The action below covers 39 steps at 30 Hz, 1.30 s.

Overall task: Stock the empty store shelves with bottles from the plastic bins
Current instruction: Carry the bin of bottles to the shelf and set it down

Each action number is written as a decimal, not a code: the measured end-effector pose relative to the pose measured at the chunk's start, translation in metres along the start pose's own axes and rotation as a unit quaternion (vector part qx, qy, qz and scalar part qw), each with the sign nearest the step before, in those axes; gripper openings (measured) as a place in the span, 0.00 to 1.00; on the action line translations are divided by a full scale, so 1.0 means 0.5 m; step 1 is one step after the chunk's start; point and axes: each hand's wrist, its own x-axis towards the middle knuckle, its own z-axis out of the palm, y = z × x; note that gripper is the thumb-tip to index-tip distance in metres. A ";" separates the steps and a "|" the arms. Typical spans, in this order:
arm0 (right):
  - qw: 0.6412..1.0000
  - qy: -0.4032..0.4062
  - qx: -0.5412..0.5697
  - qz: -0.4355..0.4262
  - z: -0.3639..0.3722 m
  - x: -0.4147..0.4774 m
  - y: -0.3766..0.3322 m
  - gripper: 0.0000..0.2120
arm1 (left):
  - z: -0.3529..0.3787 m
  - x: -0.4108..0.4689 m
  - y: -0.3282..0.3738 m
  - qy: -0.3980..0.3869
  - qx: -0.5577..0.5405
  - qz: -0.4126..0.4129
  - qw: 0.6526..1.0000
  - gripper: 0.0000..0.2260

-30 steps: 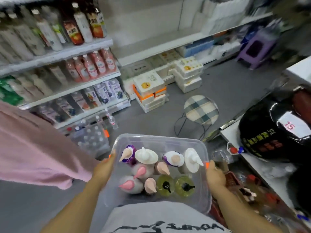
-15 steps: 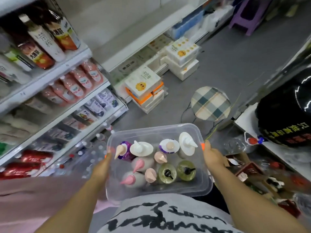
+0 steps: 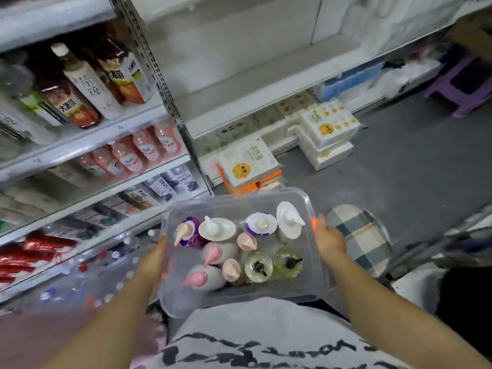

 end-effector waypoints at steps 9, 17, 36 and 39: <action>0.997 0.072 0.017 -0.020 -0.131 0.205 -0.162 0.34 | 0.182 0.071 0.275 0.020 0.058 0.071 0.996 0.30; 0.990 0.103 0.071 0.070 -0.160 0.335 -0.246 0.32 | 0.330 0.241 0.602 -0.036 0.159 0.144 0.976 0.28; 0.995 0.079 0.046 0.026 -0.248 0.692 -0.517 0.35 | 0.516 0.393 0.888 -0.025 0.099 0.061 0.993 0.32; 0.998 0.036 0.032 0.029 -0.280 0.790 -0.548 0.37 | 0.582 0.396 0.928 -0.007 0.082 0.048 0.995 0.32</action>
